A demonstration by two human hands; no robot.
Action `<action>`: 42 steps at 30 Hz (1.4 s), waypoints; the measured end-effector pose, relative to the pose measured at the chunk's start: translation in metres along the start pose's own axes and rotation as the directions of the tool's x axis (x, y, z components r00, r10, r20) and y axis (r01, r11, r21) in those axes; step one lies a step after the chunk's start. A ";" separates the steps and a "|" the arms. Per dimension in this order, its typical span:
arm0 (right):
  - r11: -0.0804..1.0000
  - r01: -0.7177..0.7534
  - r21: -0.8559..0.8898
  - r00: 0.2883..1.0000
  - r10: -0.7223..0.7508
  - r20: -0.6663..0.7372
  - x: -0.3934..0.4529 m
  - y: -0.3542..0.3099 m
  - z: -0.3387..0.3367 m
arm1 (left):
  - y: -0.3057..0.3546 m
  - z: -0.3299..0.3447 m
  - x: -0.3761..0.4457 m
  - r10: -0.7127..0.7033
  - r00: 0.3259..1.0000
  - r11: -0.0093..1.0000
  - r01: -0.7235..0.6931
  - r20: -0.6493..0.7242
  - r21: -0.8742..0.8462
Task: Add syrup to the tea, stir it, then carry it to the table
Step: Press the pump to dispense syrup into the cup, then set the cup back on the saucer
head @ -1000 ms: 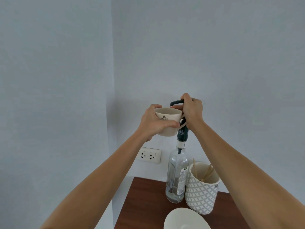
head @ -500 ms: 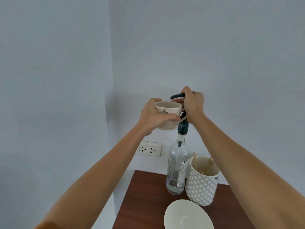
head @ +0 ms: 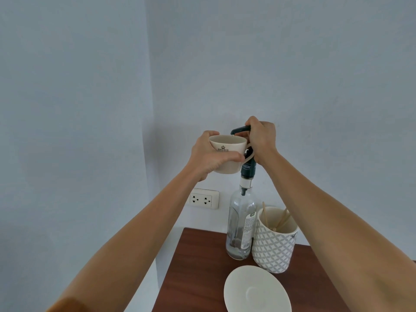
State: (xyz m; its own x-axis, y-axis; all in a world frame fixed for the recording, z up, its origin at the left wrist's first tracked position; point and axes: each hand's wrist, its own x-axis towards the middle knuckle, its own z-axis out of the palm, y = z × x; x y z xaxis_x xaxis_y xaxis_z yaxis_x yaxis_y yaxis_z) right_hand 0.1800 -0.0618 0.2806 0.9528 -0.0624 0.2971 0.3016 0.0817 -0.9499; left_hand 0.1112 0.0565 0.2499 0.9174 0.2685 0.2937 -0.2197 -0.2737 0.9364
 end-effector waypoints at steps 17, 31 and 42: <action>0.949 0.130 -0.288 0.985 -0.157 -0.072 -0.037 -0.008 -0.021 | 0.004 0.000 -0.012 0.009 1.000 1.000 -0.009 -0.003 0.001; 0.986 0.094 -0.137 0.995 -0.096 -0.006 -0.108 0.072 -0.061 | -0.040 0.020 -0.069 0.071 0.989 0.997 -0.070 0.128 -0.012; 0.998 -0.026 -0.050 1.000 0.027 0.014 -0.154 0.128 -0.108 | -0.114 0.052 -0.113 0.081 0.947 0.996 -0.067 0.310 -0.056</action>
State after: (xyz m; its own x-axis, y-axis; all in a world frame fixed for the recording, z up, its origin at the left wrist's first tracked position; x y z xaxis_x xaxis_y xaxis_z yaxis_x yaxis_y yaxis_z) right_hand 0.0677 -0.1490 0.1026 0.9610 -0.0467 0.2726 0.2743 0.0337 -0.9611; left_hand 0.0502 0.0090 0.1002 0.9542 -0.0542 0.2942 -0.2985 -0.2388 0.9241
